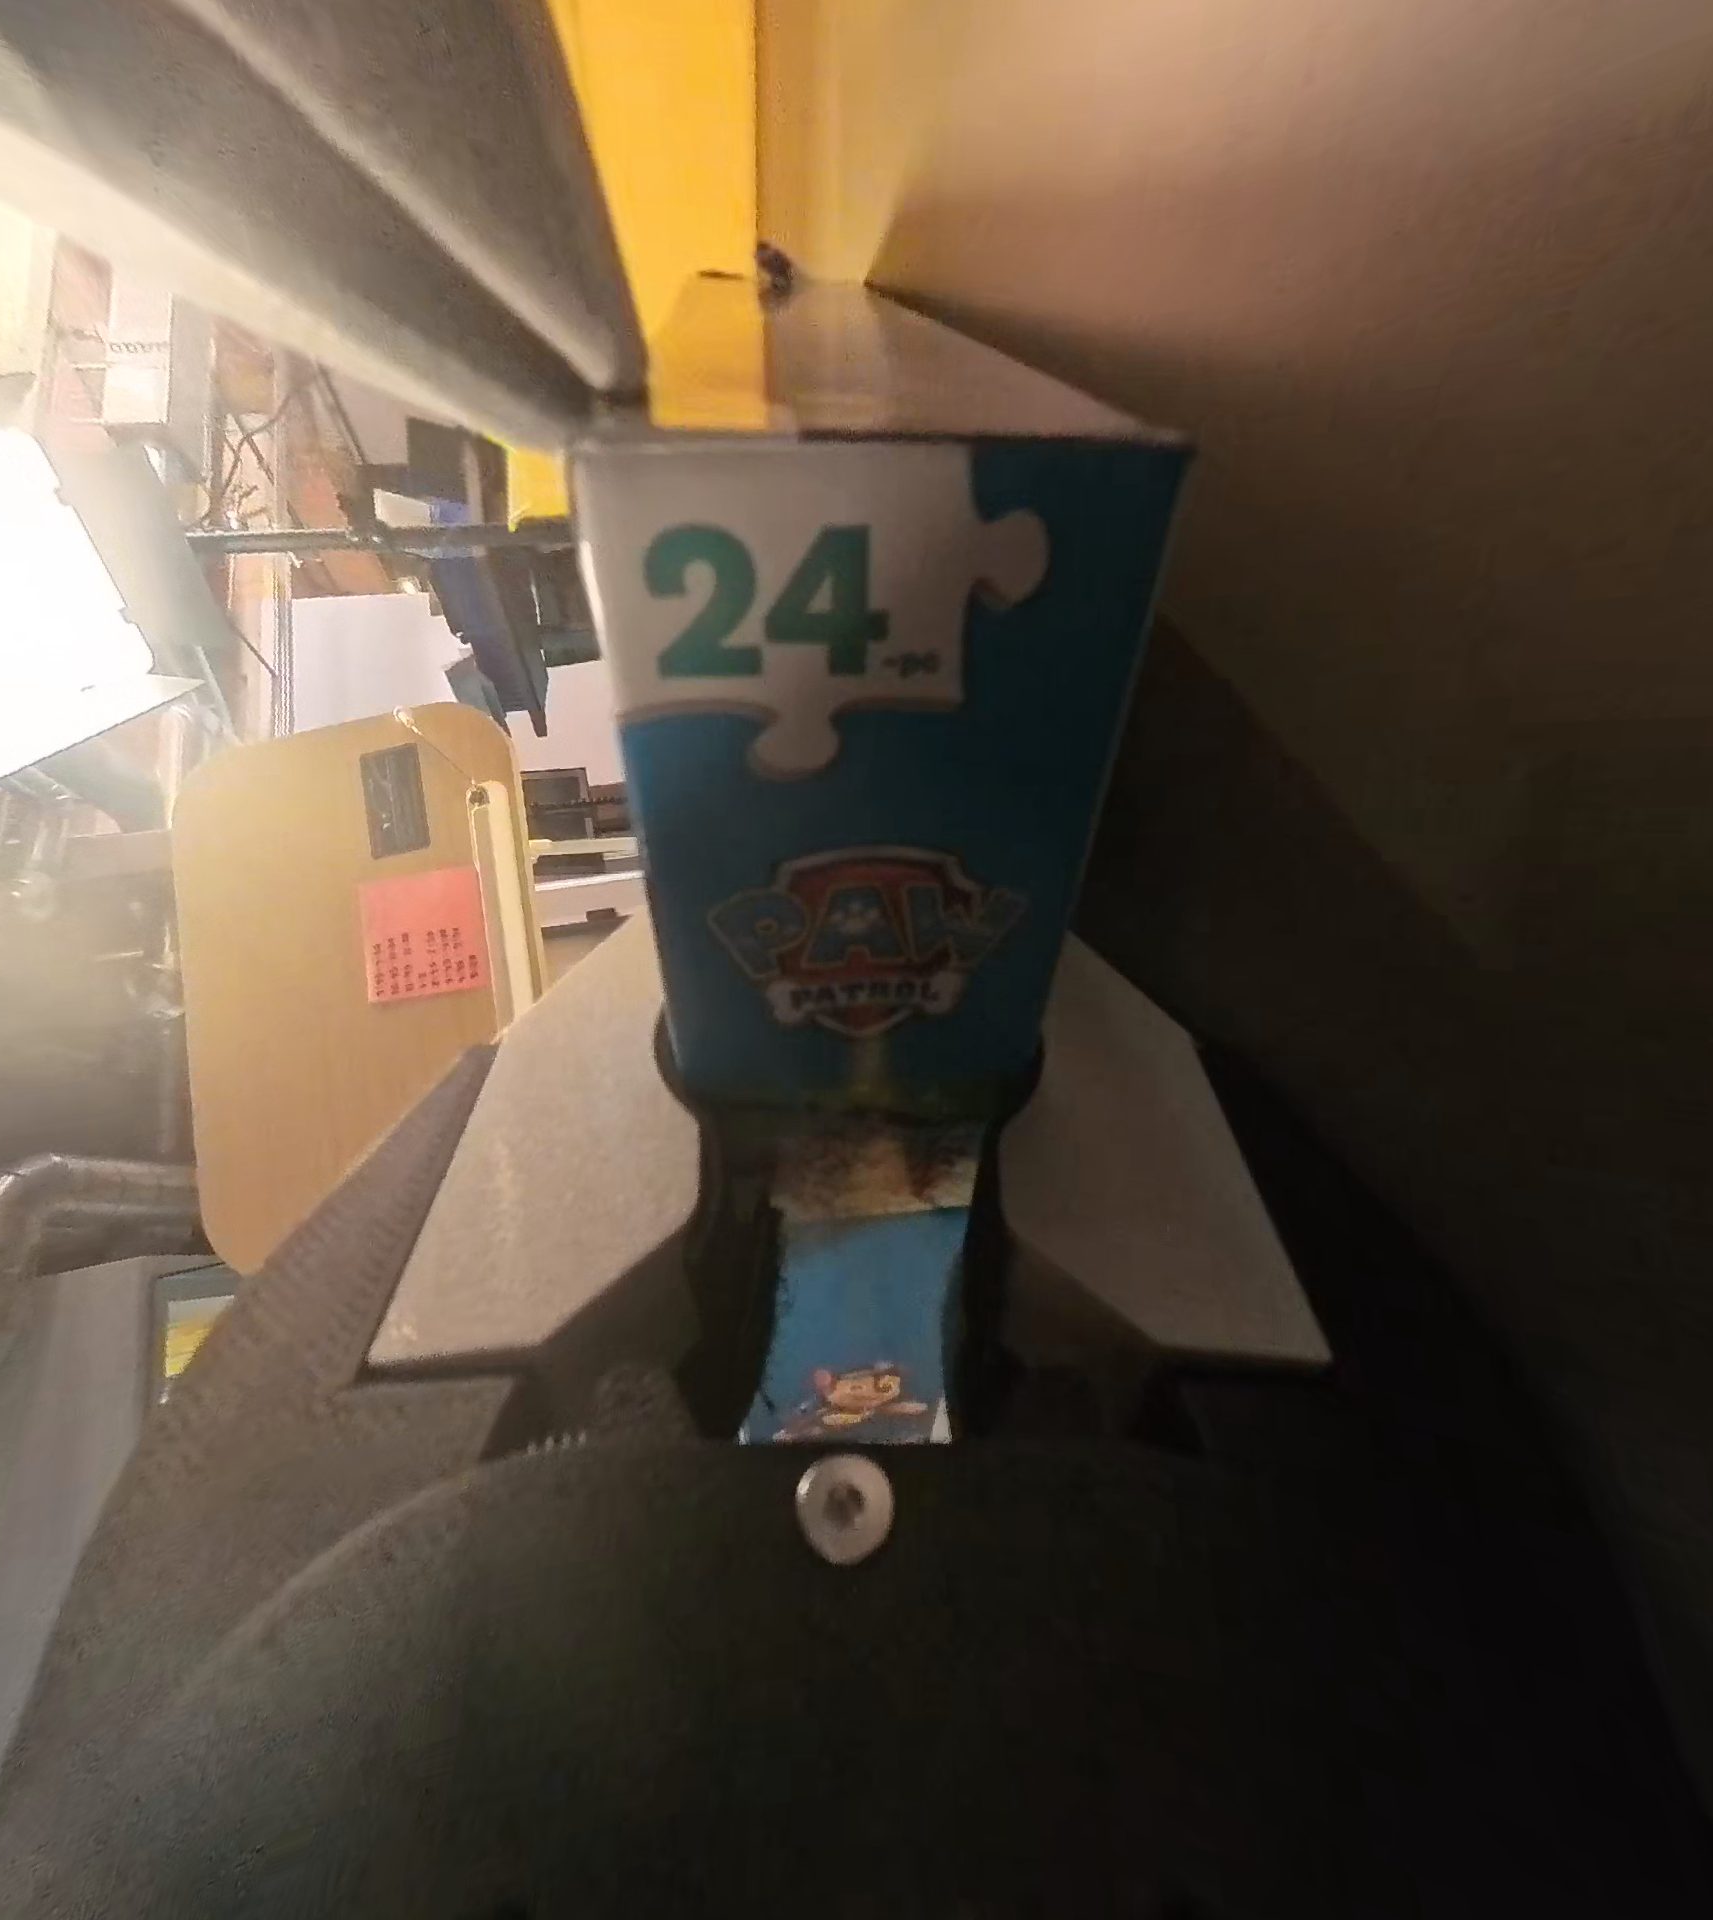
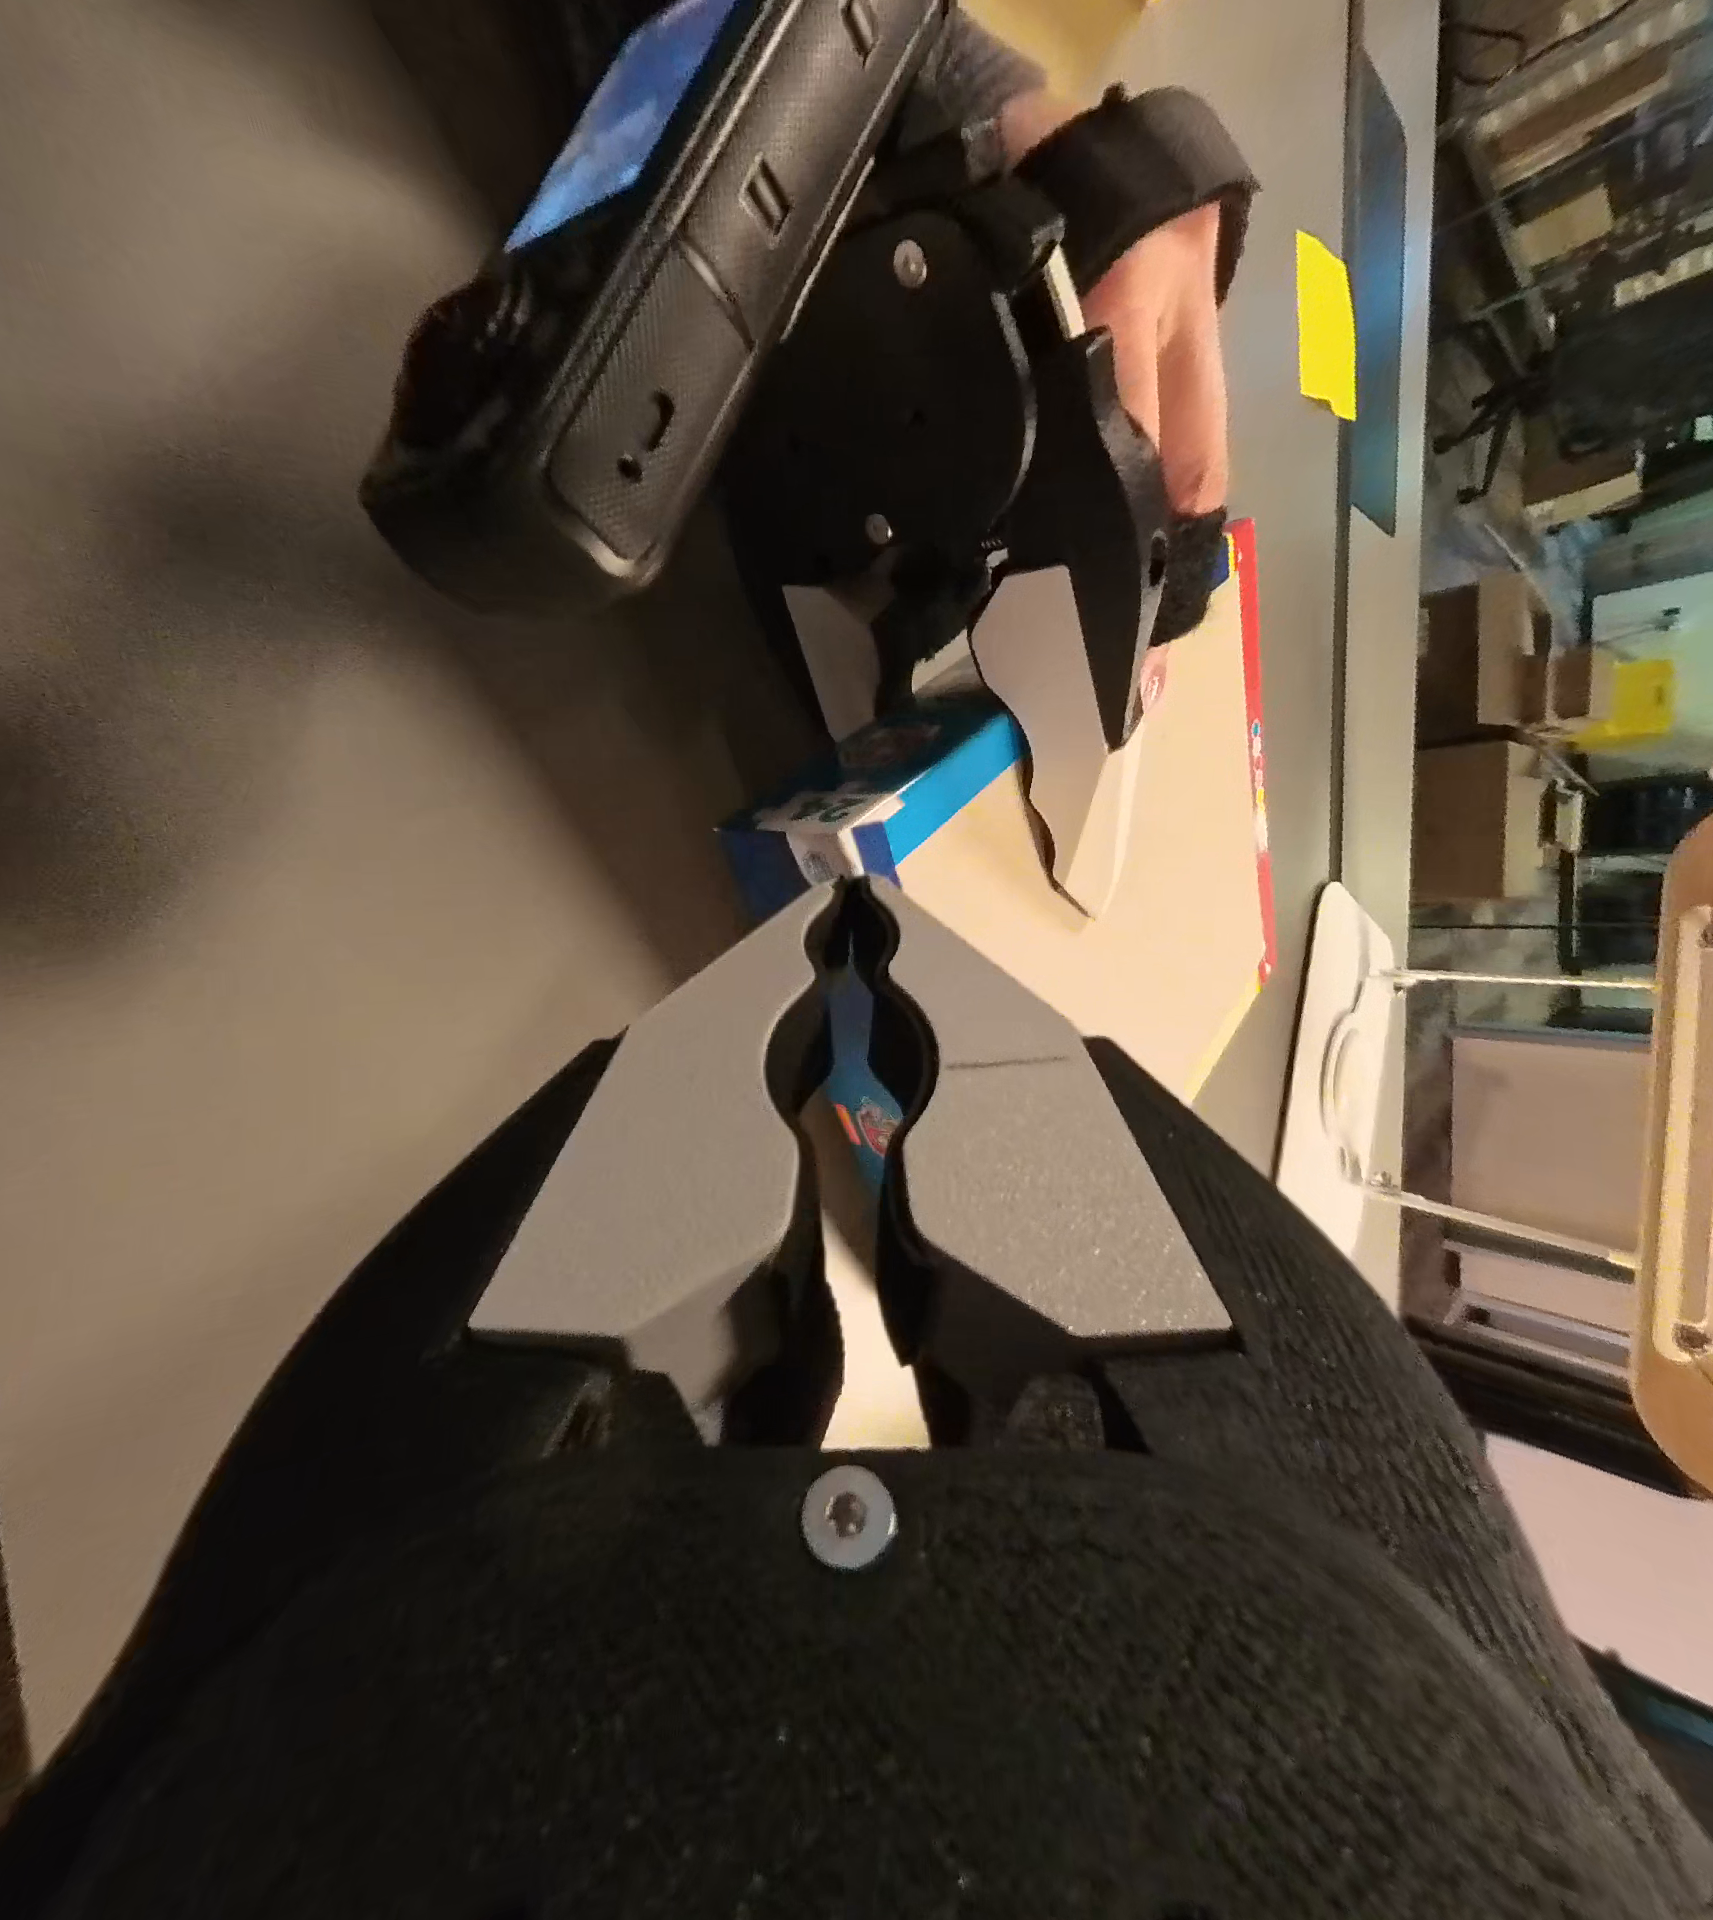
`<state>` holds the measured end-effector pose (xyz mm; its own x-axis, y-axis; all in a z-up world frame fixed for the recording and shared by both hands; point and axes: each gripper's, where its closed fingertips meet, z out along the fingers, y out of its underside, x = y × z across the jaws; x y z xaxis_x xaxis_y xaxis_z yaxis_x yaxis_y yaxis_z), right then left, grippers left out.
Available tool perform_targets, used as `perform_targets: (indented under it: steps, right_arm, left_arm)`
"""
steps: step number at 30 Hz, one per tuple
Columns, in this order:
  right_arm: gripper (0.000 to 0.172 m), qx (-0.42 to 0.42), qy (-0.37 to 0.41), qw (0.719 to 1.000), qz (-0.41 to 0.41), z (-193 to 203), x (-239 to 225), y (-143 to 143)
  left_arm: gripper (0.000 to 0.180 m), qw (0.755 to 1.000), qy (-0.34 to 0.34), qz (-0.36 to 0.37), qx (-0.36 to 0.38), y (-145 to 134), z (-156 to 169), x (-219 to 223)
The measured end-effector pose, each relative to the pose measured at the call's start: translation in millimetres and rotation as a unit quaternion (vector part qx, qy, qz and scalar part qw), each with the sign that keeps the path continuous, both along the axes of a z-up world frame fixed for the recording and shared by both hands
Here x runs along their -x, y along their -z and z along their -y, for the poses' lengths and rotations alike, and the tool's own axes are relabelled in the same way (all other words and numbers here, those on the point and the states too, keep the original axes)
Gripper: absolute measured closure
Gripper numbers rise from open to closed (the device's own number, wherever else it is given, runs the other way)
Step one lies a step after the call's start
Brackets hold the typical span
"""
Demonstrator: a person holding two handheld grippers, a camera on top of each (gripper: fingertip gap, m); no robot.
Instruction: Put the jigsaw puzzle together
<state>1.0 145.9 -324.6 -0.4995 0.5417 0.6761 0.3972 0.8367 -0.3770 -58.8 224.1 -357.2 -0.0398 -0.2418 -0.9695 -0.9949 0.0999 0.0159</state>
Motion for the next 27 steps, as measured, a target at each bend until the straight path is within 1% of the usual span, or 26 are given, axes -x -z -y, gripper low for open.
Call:
perform_targets:
  steps: [2,5,6,8,10,13,16,21,23,27]
  right_arm:
    - [0.172,0.003,0.004,1.0,-0.003,0,-1,0]
    - [0.172,0.042,0.013,0.999,-0.015,1,0,-1]
    - [0.168,0.049,0.01,0.999,-0.02,2,1,-1]
    - [0.15,0.054,0.004,0.998,-0.018,5,2,1]
    - [0.146,0.039,0.002,0.999,-0.009,5,4,5]
    - [0.147,0.006,-0.009,1.0,0.005,4,7,9]
    - [0.156,0.002,-0.018,1.0,0.023,3,5,7]
    - [0.16,-0.004,-0.033,0.997,0.072,4,3,12]
    - [0.161,0.006,-0.036,0.995,0.094,4,3,12]
    - [0.162,-0.007,-0.049,0.989,0.14,4,3,14]
  left_arm:
    - [0.134,1.0,-0.002,-0.001,0.0,1,2,0]
    - [0.133,1.0,-0.001,0.001,0.001,0,2,1]
    - [0.133,1.0,0.0,0.001,0.001,-1,1,2]
    - [0.134,1.0,-0.002,0.001,0.001,0,1,0]
    - [0.134,1.0,-0.003,0.001,0.001,0,1,-1]
    - [0.134,1.0,-0.002,0.001,0.001,1,0,-1]
    - [0.134,1.0,-0.002,-0.001,0.0,1,1,-1]
    - [0.133,0.999,-0.008,-0.052,-0.015,-1,1,2]
    - [0.133,0.998,-0.008,-0.06,-0.019,-1,2,3]
    - [0.133,0.996,-0.013,-0.083,-0.025,-3,1,5]
